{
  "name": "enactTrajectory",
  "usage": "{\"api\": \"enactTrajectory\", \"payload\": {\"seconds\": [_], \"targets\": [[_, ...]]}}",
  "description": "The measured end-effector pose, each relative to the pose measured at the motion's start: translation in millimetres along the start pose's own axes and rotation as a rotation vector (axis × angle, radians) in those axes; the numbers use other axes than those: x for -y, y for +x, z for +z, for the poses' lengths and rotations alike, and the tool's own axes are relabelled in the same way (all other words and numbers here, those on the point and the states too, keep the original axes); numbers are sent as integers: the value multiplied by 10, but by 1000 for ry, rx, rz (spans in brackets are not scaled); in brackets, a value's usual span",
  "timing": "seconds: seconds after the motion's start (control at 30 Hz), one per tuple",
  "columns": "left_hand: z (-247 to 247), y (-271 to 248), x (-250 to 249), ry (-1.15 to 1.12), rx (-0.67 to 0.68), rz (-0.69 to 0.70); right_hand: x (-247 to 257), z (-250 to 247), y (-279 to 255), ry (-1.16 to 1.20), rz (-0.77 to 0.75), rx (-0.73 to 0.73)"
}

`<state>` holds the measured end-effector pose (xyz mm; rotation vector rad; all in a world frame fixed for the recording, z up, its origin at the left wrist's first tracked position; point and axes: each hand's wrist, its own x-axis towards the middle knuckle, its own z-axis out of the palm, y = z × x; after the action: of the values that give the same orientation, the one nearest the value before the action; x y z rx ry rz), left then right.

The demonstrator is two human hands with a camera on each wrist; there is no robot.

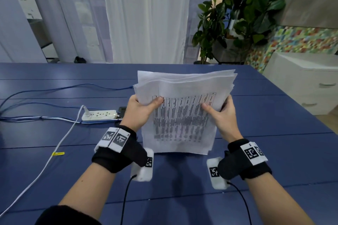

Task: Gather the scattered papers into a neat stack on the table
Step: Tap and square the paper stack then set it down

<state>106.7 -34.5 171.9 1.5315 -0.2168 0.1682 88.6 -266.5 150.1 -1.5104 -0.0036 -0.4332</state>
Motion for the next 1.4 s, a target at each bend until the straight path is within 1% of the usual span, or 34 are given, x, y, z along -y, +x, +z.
{"api": "enactTrajectory", "payload": {"seconds": [0.07,0.13,0.23,0.33,0.47,0.57,0.63,0.7,0.73,0.83,0.9,0.97,1.07,1.13,1.27,1.4], "targets": [[35,-63,140,4,-17,-33,-19,1,-22,-13,5,-14],[81,-130,251,31,11,-74,-78,-17,-43,-19,52,-16],[101,-97,256,63,-17,-64,-134,-40,-70,-76,68,-3],[169,-39,40,94,-74,19,-54,11,-38,-110,2,-44],[243,-46,-155,127,-174,167,83,94,31,-46,-82,-121],[208,-32,-97,148,-153,224,83,112,16,-49,-103,-106],[171,-63,-73,221,-126,313,80,109,15,-29,-100,-90],[153,-45,-37,228,-155,417,88,98,35,-21,-96,-82],[151,-28,-30,205,-169,437,99,92,45,-20,-97,-79],[143,49,-59,134,-143,407,139,85,67,-33,-95,-76],[145,72,-90,195,-144,431,154,87,71,-35,-94,-75],[156,63,-93,191,-191,448,152,88,70,-27,-95,-82],[172,27,-64,139,-284,422,151,88,67,-15,-97,-88],[165,10,-73,115,-308,412,143,75,75,-14,-95,-91],[158,20,-180,-8,-346,403,139,61,97,-35,-96,-89],[108,68,-184,-48,-379,317,125,49,111,-58,-93,-84]]}}
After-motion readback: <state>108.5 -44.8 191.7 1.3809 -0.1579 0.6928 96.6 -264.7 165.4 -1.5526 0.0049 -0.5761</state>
